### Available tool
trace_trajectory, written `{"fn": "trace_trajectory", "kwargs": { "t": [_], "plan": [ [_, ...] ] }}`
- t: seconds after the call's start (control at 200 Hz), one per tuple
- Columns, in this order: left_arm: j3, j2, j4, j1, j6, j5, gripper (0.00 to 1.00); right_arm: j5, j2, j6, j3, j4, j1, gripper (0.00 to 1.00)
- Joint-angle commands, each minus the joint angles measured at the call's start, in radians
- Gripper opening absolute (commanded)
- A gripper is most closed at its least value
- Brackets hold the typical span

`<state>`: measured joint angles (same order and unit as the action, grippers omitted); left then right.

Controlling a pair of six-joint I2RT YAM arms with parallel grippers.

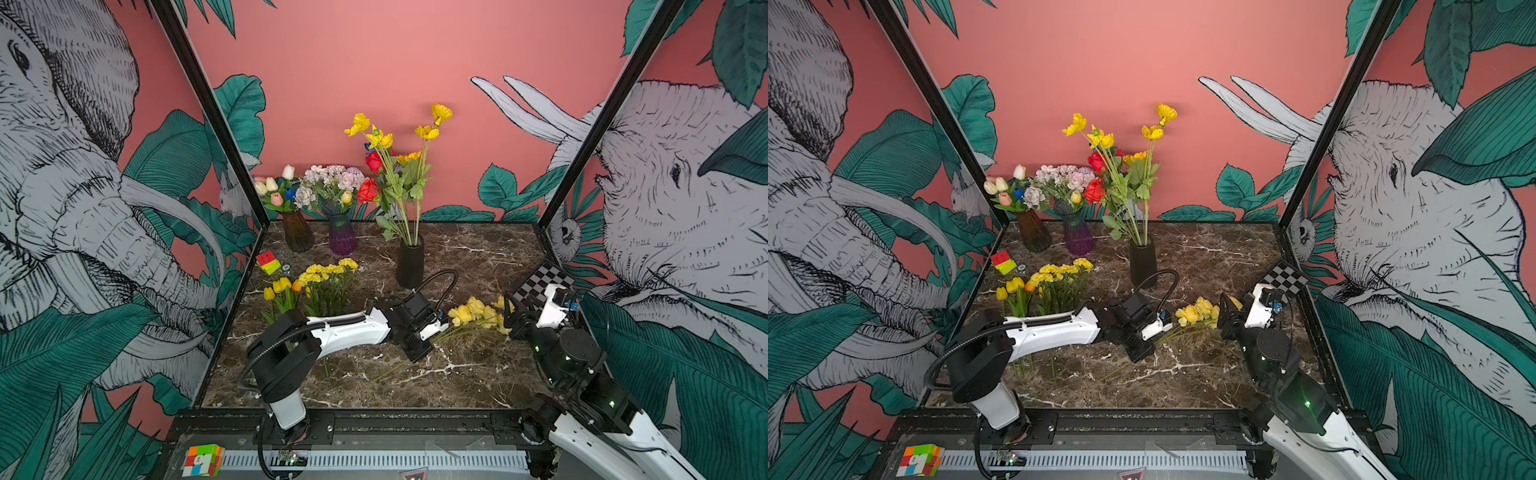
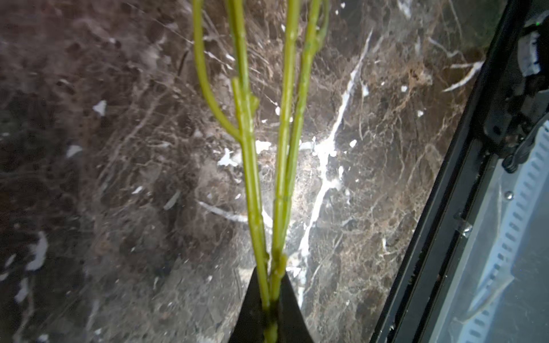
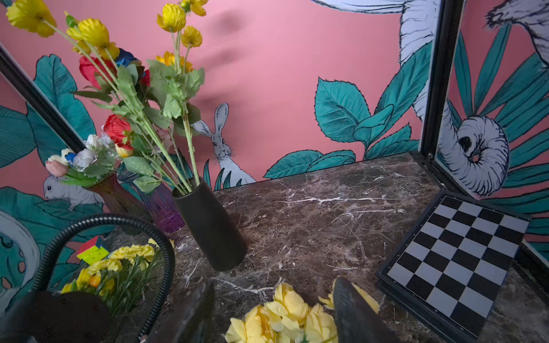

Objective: Pick out yellow flowers from the vase
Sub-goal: Pick up the flower from the vase, then place the flower at the center of the board.

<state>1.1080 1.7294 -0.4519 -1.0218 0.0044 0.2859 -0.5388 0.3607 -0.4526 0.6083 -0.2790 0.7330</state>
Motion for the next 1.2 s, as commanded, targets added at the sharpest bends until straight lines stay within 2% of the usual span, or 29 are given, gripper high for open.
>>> {"fn": "trace_trajectory", "kwargs": {
  "t": [0.0, 0.185, 0.335, 0.46, 0.585, 0.755, 0.86, 0.95, 1.195],
  "plan": [
    [0.057, 0.029, -0.034, -0.007, 0.051, 0.029, 0.0, -0.05, 0.012, -0.053, -0.014, 0.008, 0.003, 0.64],
    [0.073, 0.058, -0.042, -0.009, 0.066, 0.011, 0.0, -0.028, 0.062, -0.064, -0.007, 0.03, 0.004, 0.65],
    [0.043, 0.018, -0.063, -0.002, 0.073, -0.042, 0.0, -0.008, 0.095, -0.067, -0.008, 0.054, 0.004, 0.65],
    [-0.04, -0.031, -0.015, 0.041, 0.025, -0.043, 0.0, -0.001, 0.113, -0.071, -0.008, 0.065, 0.004, 0.66],
    [-0.053, -0.019, -0.02, 0.074, 0.023, -0.025, 0.0, 0.006, 0.135, -0.072, -0.015, 0.093, 0.004, 0.66],
    [0.006, 0.038, -0.061, 0.074, 0.037, -0.027, 0.12, 0.037, 0.191, -0.04, 0.017, 0.094, 0.004, 0.66],
    [0.007, 0.019, -0.046, 0.074, 0.041, -0.027, 0.26, 0.071, 0.223, -0.01, 0.043, 0.082, 0.004, 0.65],
    [-0.018, -0.024, -0.016, 0.077, 0.037, -0.045, 0.4, 0.094, 0.244, 0.004, 0.052, 0.083, 0.005, 0.65],
    [-0.179, -0.261, 0.125, 0.121, 0.005, -0.096, 0.6, 0.126, 0.306, 0.082, 0.118, 0.075, 0.004, 0.63]
  ]
}}
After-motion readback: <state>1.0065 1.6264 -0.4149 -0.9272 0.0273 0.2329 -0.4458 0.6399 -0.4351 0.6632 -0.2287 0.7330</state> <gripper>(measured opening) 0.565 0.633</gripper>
